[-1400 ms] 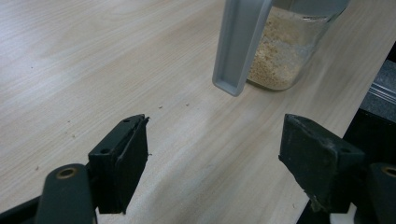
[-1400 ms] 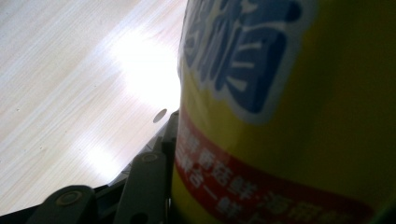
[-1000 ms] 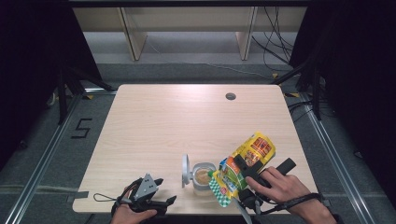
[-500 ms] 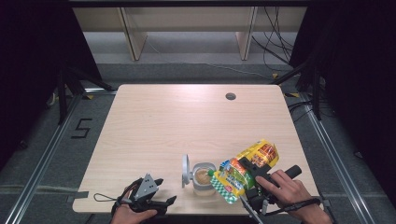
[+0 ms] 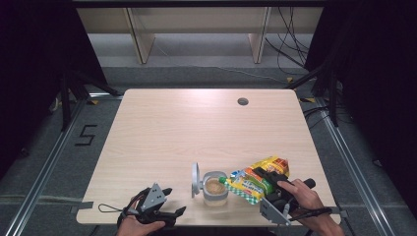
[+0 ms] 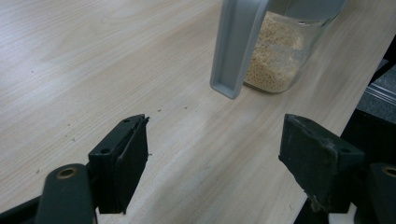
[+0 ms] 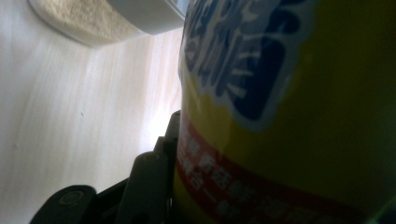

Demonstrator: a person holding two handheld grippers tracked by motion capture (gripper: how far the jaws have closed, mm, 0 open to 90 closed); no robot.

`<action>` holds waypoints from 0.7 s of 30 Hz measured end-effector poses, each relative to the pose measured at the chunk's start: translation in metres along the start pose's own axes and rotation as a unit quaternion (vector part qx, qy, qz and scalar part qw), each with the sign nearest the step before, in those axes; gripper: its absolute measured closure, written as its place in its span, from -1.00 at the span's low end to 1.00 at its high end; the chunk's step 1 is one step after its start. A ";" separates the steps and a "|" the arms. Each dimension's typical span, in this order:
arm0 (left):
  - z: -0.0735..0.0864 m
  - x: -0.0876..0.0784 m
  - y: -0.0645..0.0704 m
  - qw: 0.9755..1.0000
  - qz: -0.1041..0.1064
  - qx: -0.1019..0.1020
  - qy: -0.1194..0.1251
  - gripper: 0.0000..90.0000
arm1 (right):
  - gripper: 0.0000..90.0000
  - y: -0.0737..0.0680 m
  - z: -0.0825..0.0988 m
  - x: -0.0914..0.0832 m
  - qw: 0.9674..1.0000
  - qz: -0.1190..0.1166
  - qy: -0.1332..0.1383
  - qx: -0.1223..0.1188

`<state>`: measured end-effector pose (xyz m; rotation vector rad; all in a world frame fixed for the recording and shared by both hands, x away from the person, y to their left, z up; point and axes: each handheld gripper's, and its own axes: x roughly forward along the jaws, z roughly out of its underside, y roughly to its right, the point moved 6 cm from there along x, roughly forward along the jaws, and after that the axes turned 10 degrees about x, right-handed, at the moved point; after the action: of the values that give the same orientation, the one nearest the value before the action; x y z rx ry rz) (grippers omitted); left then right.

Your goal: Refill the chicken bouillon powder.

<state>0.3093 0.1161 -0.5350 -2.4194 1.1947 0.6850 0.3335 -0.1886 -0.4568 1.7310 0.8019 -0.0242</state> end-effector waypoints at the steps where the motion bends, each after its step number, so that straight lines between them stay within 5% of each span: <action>1: 0.000 0.000 0.000 1.000 0.000 -0.001 0.000 -0.49 | 0.44 -0.003 0.003 0.000 1.000 -0.002 -0.002 0.031; 2: 0.000 0.000 -0.001 1.000 0.001 0.009 0.000 -0.49 | 0.45 -0.003 0.004 0.000 0.999 -0.006 0.008 0.045; 3: -0.001 0.001 -0.001 1.000 0.002 0.010 0.007 -0.49 | 0.45 0.001 0.003 0.002 1.000 -0.009 0.017 0.017; 4: -0.001 0.001 -0.001 1.000 0.003 0.011 0.006 -0.49 | 0.45 -0.001 0.004 0.002 0.999 -0.012 0.022 0.038; 5: 0.000 0.001 -0.001 1.000 0.003 0.014 0.004 -0.49 | 0.45 0.005 0.001 0.004 0.999 -0.014 0.043 0.004; 6: 0.000 0.001 -0.001 1.000 0.003 0.014 0.004 -0.49 | 0.45 0.005 0.001 0.004 0.999 -0.014 0.043 0.004; 7: -0.001 0.001 -0.001 1.000 0.003 0.010 0.006 -0.49 | 0.45 -0.003 0.006 0.001 0.997 -0.010 0.020 0.074; 10: -0.001 0.000 -0.001 1.000 0.002 0.015 0.003 -0.49 | 0.46 -0.001 0.008 0.002 0.997 -0.014 0.024 0.077; 11: 0.000 -0.001 -0.002 1.000 0.004 0.022 -0.002 -0.49 | 0.46 -0.003 0.010 0.003 0.995 -0.014 0.024 0.095; 13: 0.000 0.000 0.000 1.000 0.003 0.005 -0.002 -0.49 | 0.46 -0.002 0.012 0.004 0.994 -0.017 0.027 0.103; 14: 0.000 -0.001 -0.001 1.000 0.004 0.019 -0.003 -0.49 | 0.46 0.001 0.012 0.004 0.995 -0.016 0.033 0.095; 16: 0.000 -0.001 -0.002 1.000 0.004 0.022 -0.003 -0.49 | 0.47 -0.001 0.015 0.004 0.992 -0.019 0.033 0.124; 21: 0.000 -0.001 -0.002 1.000 0.004 0.022 -0.003 -0.49 | 0.47 0.001 0.020 0.005 0.987 -0.017 0.038 0.156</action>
<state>0.3104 0.1174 -0.5345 -2.3763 1.2051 0.6616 0.3451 -0.2035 -0.4647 2.0216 0.9207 -0.1130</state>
